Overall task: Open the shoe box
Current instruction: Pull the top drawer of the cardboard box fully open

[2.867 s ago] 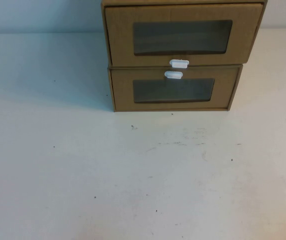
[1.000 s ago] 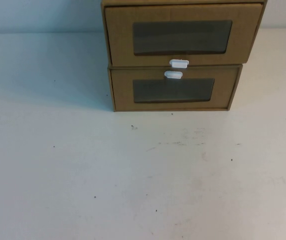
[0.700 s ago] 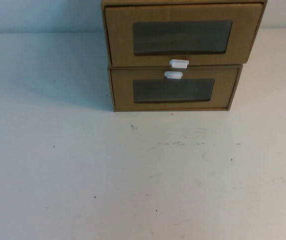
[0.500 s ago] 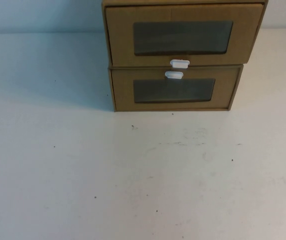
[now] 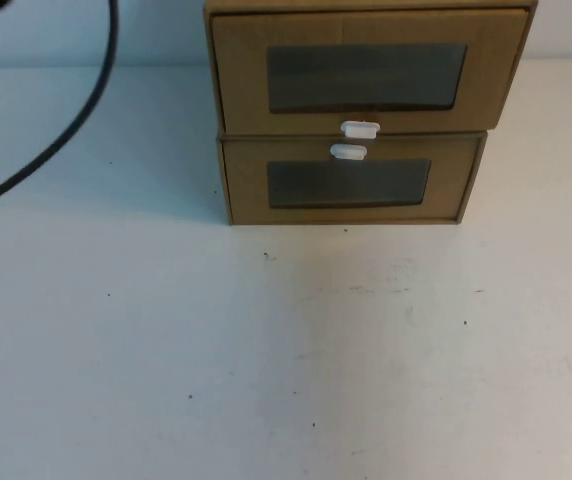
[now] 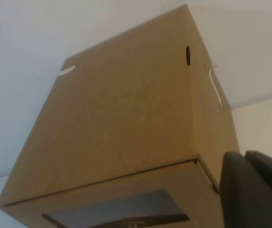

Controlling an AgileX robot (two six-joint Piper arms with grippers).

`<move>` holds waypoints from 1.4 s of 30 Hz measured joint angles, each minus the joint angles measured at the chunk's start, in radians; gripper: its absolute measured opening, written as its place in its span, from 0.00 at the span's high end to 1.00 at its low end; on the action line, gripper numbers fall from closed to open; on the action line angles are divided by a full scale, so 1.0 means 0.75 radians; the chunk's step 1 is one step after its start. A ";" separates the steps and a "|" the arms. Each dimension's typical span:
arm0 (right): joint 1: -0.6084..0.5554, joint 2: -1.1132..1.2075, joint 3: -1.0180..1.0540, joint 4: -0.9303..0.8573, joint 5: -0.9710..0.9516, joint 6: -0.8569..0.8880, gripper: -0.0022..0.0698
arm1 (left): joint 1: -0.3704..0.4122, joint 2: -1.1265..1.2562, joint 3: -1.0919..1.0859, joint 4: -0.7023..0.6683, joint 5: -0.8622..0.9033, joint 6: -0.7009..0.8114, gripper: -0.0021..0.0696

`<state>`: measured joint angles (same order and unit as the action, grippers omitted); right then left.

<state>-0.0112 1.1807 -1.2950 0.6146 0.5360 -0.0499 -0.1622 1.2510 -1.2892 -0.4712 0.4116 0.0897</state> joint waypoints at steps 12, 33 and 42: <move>0.117 0.429 0.003 0.929 0.154 -1.253 0.99 | -0.006 0.314 -0.235 -0.938 0.418 0.878 0.98; 0.834 0.381 -0.185 -1.252 0.051 -0.628 0.89 | -0.064 0.966 -1.116 -0.809 0.649 0.945 0.98; 1.221 0.541 -0.185 -2.555 0.395 0.434 0.89 | -0.131 1.080 -1.278 -0.506 0.782 0.749 0.98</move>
<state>0.9047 1.5864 -1.4337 -1.3017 0.8321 0.2757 -0.2606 2.0608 -2.2474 -0.8509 0.9985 0.6512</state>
